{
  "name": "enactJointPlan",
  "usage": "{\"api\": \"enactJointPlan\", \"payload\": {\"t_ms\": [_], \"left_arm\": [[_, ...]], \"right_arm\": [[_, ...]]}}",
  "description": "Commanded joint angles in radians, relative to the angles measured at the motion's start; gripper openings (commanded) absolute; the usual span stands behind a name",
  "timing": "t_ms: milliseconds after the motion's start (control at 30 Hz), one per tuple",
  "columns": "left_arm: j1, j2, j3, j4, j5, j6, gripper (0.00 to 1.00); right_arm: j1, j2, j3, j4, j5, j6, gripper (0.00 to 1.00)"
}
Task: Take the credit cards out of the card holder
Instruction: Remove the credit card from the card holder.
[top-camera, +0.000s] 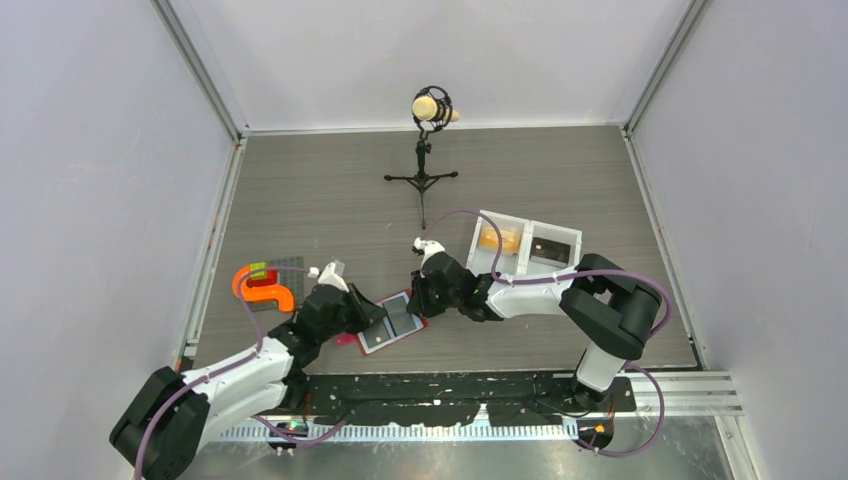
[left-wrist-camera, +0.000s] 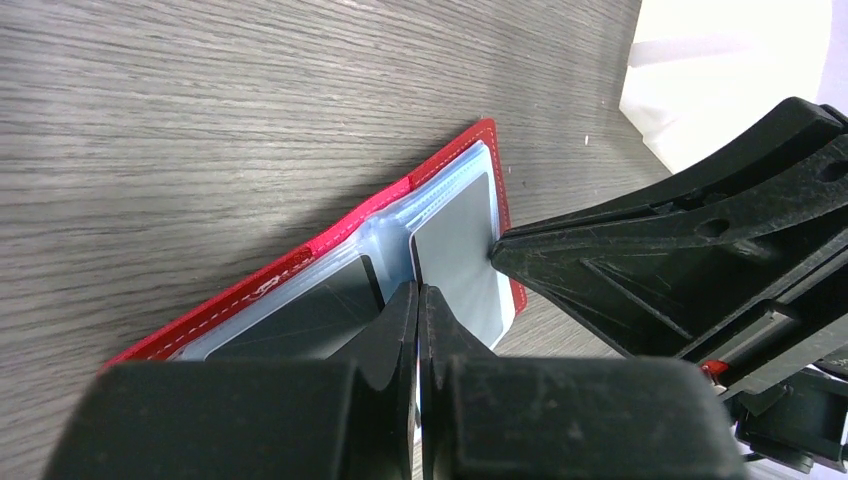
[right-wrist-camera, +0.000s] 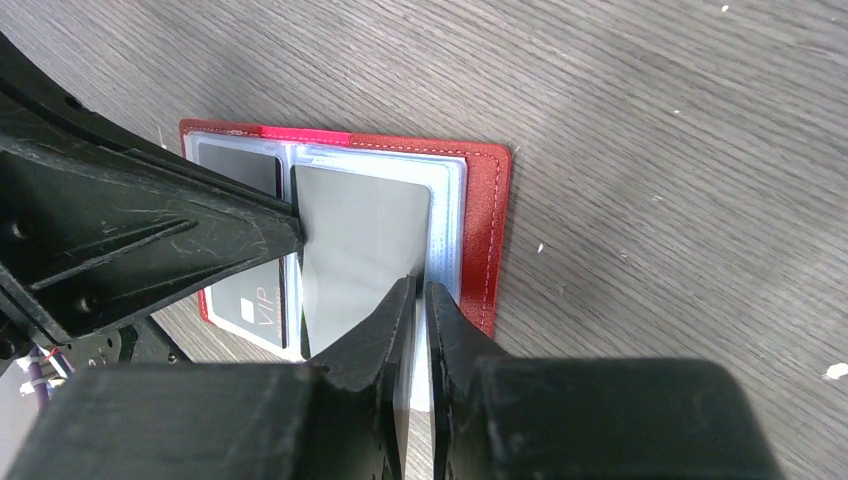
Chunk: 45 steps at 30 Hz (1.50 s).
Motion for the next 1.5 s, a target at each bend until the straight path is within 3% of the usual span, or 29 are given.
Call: {"api": "enactJointPlan", "payload": {"t_ms": [0,733,1100,1300,1467], "left_arm": [[-0.003,-0.069,0.011,-0.115,-0.048,-0.002,0.00],[0.000,-0.247,0.023,-0.316,-0.039,0.017,0.00],[0.003,-0.248,0.040,-0.310,0.009,0.000,0.00],[0.004,-0.232,0.050,-0.291,0.027,-0.011,0.11],[0.005,-0.224,0.047,-0.290,0.030,-0.009,0.09]], "right_arm": [[-0.008,-0.018,-0.017,-0.047,0.019,0.010,0.16],[-0.017,-0.018,-0.023,-0.050,0.026,0.015,0.14],[-0.012,-0.098,-0.013,-0.066,-0.003,-0.014,0.15],[0.001,-0.121,0.019,-0.087,-0.026,-0.048,0.18],[0.021,-0.111,0.024,-0.066,-0.048,-0.049,0.18]]}}
